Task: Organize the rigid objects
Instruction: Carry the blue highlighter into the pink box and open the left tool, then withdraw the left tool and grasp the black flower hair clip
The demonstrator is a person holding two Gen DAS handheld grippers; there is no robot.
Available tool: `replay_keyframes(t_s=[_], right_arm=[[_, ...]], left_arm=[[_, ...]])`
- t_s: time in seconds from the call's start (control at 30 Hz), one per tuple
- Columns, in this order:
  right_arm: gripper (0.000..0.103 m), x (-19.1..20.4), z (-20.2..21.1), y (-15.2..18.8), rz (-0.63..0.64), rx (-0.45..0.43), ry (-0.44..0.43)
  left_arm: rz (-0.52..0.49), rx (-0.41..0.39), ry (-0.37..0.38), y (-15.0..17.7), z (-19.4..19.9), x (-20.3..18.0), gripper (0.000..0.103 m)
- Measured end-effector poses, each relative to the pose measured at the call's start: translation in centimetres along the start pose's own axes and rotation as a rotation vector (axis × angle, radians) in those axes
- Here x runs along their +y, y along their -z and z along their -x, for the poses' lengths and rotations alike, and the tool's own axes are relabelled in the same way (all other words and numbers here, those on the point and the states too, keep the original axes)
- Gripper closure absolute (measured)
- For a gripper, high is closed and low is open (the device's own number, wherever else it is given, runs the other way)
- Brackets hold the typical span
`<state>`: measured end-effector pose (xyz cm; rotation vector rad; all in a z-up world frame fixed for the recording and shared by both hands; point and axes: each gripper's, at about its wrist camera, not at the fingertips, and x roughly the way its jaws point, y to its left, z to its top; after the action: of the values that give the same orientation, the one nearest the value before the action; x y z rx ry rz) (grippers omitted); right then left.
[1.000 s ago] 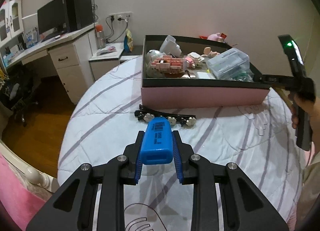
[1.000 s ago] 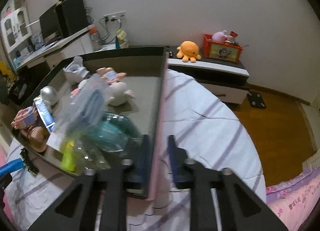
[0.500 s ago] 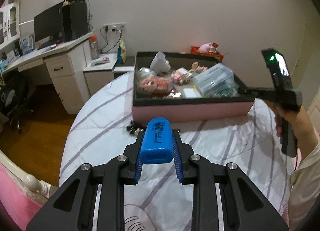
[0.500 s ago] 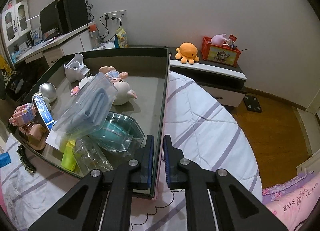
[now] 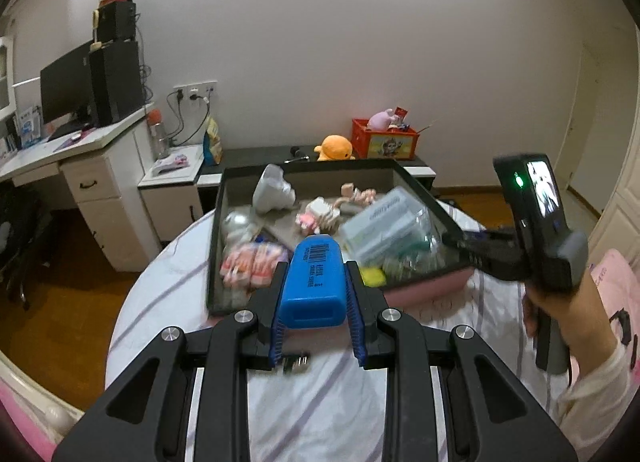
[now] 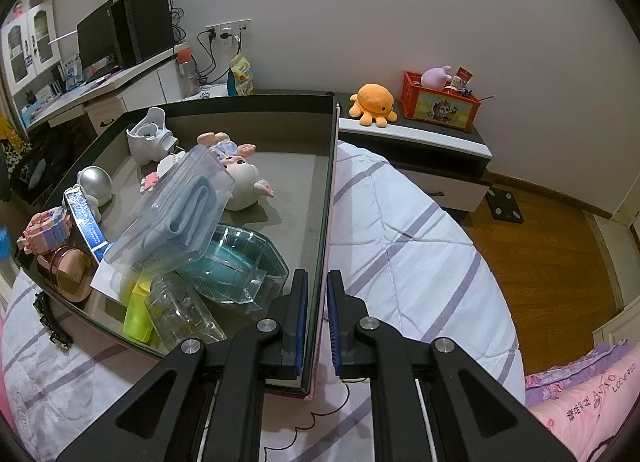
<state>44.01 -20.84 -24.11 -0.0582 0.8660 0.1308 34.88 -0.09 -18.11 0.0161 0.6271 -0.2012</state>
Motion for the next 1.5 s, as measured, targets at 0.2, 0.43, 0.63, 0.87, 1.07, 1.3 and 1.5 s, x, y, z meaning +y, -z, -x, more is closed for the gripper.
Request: replay_keyframes(t_s=[0.2, 0.43, 0.63, 0.87, 1.07, 1.3, 1.5], right_arm=[[0.094, 0.0, 0.0, 0.0, 0.0, 0.003, 0.0], [0.094, -0.3, -0.1, 0.1, 0.002, 0.01, 0.004], [0.094, -0.1, -0.3, -0.1, 0.003, 0.013, 0.008], [0.093, -0.1, -0.4, -0.2, -0.001, 0.018, 0.007], [0.092, -0.1, -0.3, -0.1, -0.004, 0.017, 0.009], [0.091, 0.0, -0.2, -0.4, -0.008, 0.028, 0.01], [0.09, 0.2, 0.0, -0.4, -0.008, 0.025, 0.017]], left_arm=[[-0.032, 0.033, -0.013, -3.0, -4.4, -0.5, 0.077], [-0.051, 0.104, -0.037, -4.8, -10.4, -0.9, 0.077], [-0.086, 0.154, -0.069, -5.8, -14.3, -1.1, 0.077], [-0.099, 0.168, -0.133, -5.8, -17.0, -0.6, 0.076], [-0.086, 0.161, -0.164, -5.8, -16.9, -0.2, 0.023], [-0.087, 0.084, -0.159, -5.6, -11.9, 0.2, 0.005], [-0.045, 0.014, -0.213, -2.9, -6.1, 1.9, 0.0]])
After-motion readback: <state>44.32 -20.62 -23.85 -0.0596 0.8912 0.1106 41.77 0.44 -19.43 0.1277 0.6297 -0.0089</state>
